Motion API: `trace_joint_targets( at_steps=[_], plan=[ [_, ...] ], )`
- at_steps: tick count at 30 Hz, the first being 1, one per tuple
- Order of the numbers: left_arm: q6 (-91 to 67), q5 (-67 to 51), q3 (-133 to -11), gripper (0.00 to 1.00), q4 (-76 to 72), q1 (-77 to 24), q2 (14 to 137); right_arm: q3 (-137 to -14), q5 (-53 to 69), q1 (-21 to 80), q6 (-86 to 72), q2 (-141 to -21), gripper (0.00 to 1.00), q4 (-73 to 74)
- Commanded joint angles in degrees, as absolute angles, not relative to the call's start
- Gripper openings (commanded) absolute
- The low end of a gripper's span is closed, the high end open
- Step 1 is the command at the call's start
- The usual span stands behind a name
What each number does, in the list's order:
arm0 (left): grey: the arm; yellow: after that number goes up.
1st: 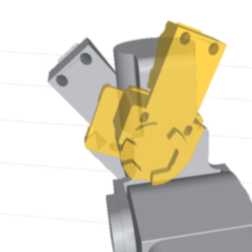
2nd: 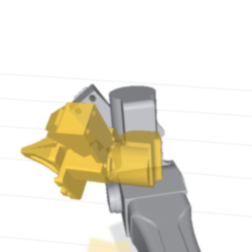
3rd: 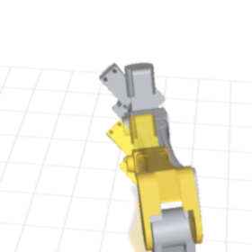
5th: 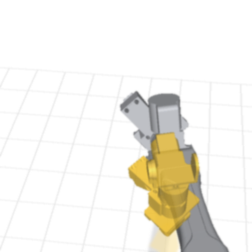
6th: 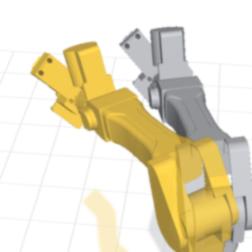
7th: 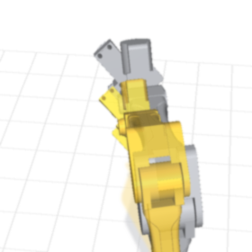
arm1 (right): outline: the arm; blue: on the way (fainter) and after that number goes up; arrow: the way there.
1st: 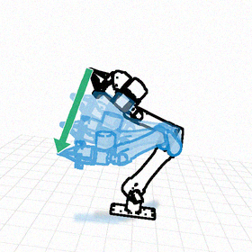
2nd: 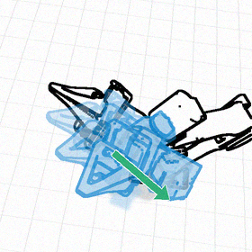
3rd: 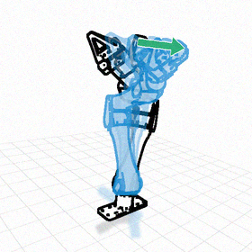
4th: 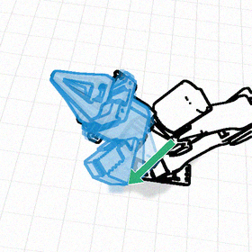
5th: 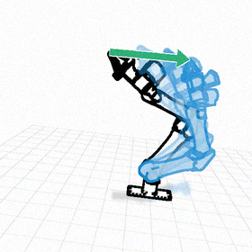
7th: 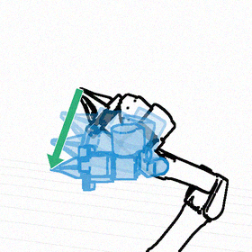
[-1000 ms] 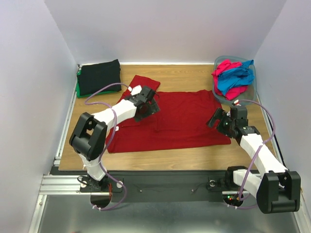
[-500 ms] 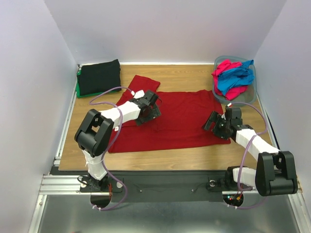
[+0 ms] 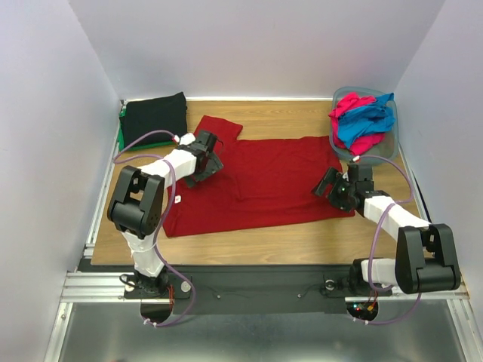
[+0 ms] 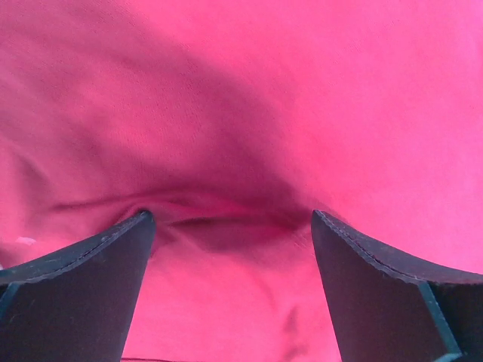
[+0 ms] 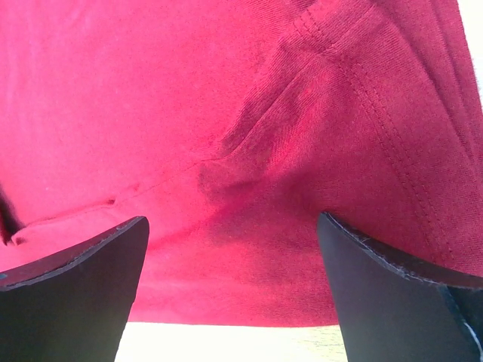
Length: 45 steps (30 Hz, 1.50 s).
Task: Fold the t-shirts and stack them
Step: Fold the tshirt
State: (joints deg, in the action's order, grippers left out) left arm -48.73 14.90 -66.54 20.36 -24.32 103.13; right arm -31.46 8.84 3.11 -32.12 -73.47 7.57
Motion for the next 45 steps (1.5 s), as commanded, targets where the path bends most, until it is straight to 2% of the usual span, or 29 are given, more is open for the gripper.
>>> trace_joint_targets(
  at_steps=[1,7,12,21,26,28,34,40,45],
  plan=[
    [-44.92,20.73,-71.36,0.97,22.85,-21.62,102.39,-30.32,3.69,3.43,-32.08,-76.03,1.00,11.95],
    [-41.66,24.60,-80.91,0.97,25.21,-16.28,105.63,-30.41,3.16,3.43,-31.91,-75.76,1.00,12.83],
    [-39.82,23.83,-87.54,0.97,28.75,-15.55,106.01,-30.94,4.22,3.43,-31.11,-74.10,1.00,13.01],
    [-42.97,16.44,-65.15,0.97,20.05,-24.14,84.23,-31.99,5.80,3.51,-29.97,-71.02,1.00,13.53],
    [-46.50,11.89,-52.23,0.97,11.36,-28.74,79.28,-33.74,6.94,3.52,-29.97,-69.26,1.00,13.80],
    [-46.67,11.95,-50.45,0.97,8.26,-28.65,80.50,-34.27,7.73,3.51,-29.62,-68.47,1.00,14.06],
    [-44.65,16.07,-56.94,0.98,13.35,-28.13,88.66,-36.03,8.52,3.52,-29.01,-65.92,1.00,15.73],
    [-40.96,14.60,-60.90,0.98,9.85,-20.76,95.25,-36.82,7.56,3.52,-28.65,-63.37,1.00,17.49],
    [-41.22,17.05,-69.25,0.98,15.47,-16.53,103.00,-37.70,3.08,3.52,-28.74,-61.44,1.00,18.54]
  ],
)
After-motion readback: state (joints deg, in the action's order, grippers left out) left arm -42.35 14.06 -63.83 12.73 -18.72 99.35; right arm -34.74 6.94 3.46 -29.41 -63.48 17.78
